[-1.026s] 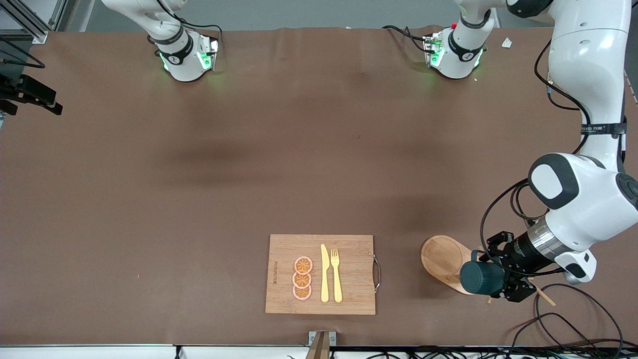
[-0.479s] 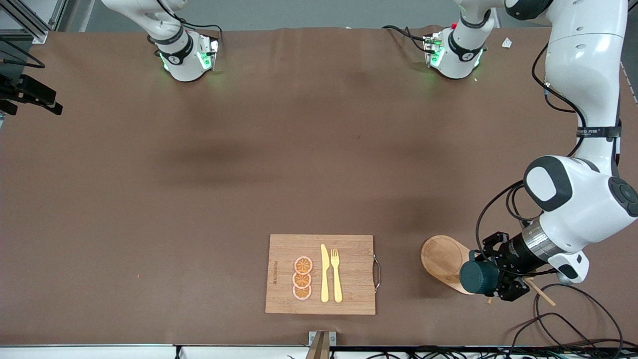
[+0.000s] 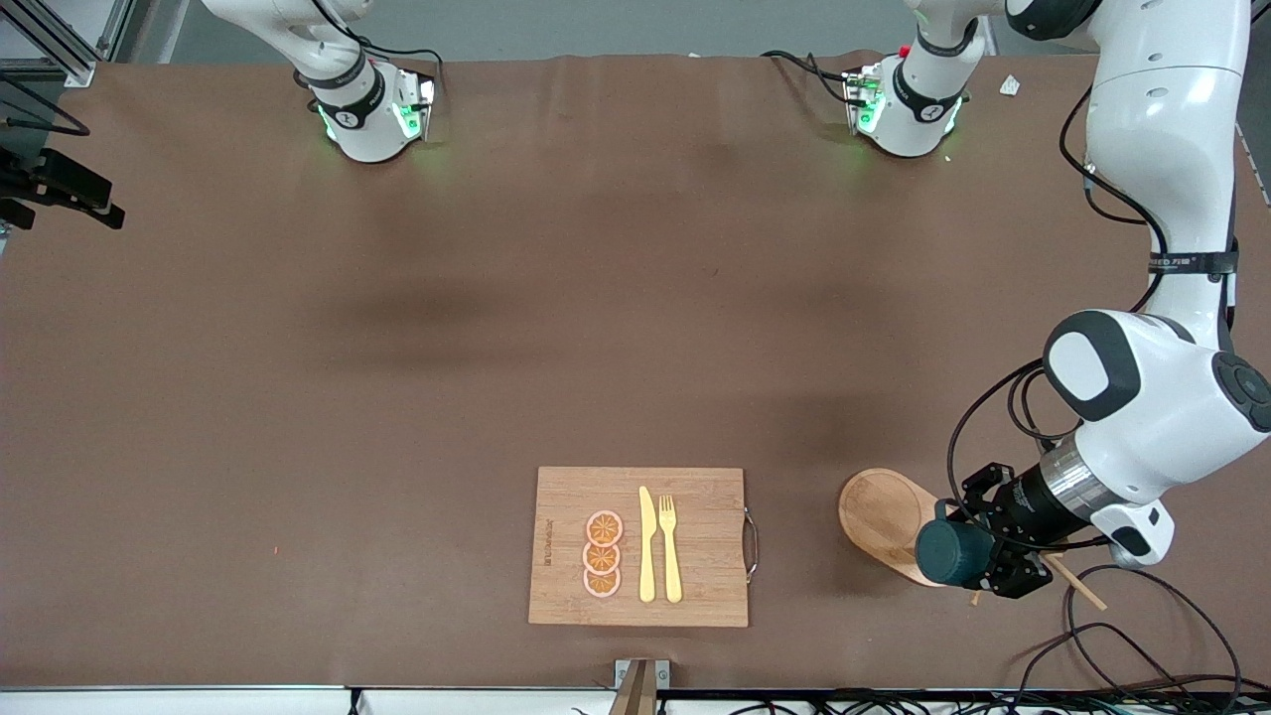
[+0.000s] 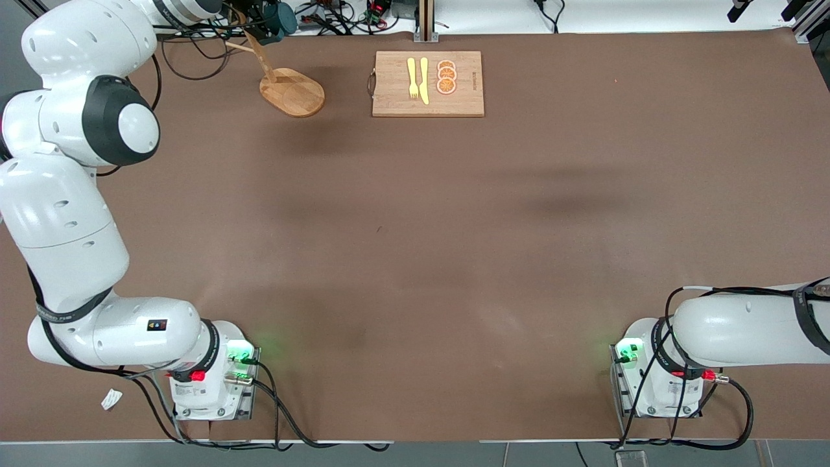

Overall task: Transfer cup from left to right arm and place
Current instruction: 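Lift the teal mug off the wooden stand with the left gripper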

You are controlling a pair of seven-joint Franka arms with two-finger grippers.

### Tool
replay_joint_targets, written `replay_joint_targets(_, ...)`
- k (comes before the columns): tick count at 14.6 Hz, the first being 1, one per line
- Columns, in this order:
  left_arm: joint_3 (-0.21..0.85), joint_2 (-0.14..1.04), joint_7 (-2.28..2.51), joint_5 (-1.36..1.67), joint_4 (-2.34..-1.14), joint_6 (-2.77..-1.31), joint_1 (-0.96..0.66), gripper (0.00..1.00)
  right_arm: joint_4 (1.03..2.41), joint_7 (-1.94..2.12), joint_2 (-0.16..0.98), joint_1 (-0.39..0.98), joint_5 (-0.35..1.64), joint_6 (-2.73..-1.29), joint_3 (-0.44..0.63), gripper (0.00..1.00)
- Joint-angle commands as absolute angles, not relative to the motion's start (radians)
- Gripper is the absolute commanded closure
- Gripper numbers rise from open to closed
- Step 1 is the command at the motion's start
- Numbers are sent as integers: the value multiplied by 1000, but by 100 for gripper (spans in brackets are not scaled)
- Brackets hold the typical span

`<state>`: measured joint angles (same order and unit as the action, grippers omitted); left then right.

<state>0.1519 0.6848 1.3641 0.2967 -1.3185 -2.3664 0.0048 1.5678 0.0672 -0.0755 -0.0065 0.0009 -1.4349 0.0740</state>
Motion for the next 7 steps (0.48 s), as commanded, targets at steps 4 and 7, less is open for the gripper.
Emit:
replay_joint_targets(4,155,686,1359,308,-1296,-2365,3,36,1569,66,-78,-8,-8,-1433,71,0)
replay_joint_targets(7,181,673,1371,310,-1296,-2356,9,36,1569,66,-78,-8,-8,-1433,71,0)
